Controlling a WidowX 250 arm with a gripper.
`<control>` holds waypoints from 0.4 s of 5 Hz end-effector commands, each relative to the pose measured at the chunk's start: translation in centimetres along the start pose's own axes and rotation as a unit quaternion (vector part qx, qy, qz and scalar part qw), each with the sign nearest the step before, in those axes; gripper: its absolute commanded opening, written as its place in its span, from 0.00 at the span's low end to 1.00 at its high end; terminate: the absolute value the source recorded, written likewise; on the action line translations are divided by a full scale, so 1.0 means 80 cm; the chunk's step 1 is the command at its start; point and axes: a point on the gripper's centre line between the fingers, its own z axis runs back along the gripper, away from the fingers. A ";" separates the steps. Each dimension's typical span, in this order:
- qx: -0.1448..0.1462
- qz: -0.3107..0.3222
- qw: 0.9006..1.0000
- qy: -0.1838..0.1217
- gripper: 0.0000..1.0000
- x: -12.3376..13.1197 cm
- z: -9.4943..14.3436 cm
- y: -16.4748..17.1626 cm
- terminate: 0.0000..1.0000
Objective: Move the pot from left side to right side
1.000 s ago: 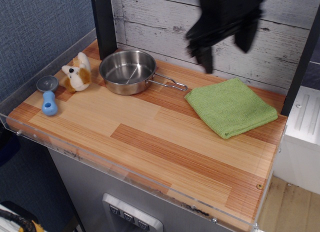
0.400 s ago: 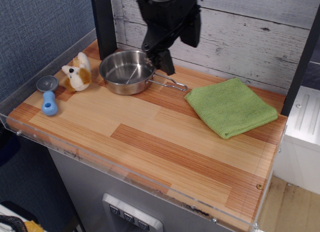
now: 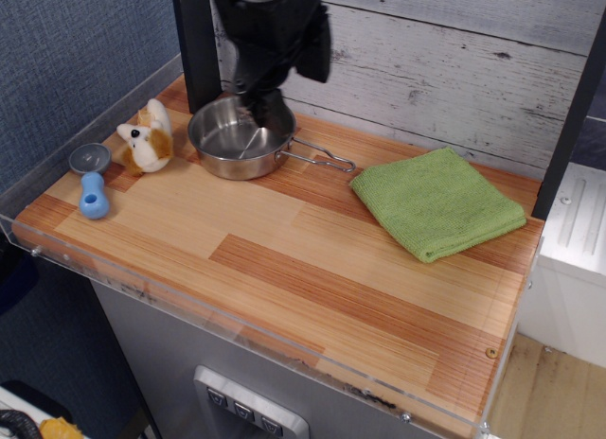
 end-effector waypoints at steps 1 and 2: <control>-0.013 -0.011 0.998 -0.053 1.00 0.037 -0.003 -0.002 0.00; 0.002 -0.017 0.998 -0.066 1.00 0.045 -0.018 0.005 0.00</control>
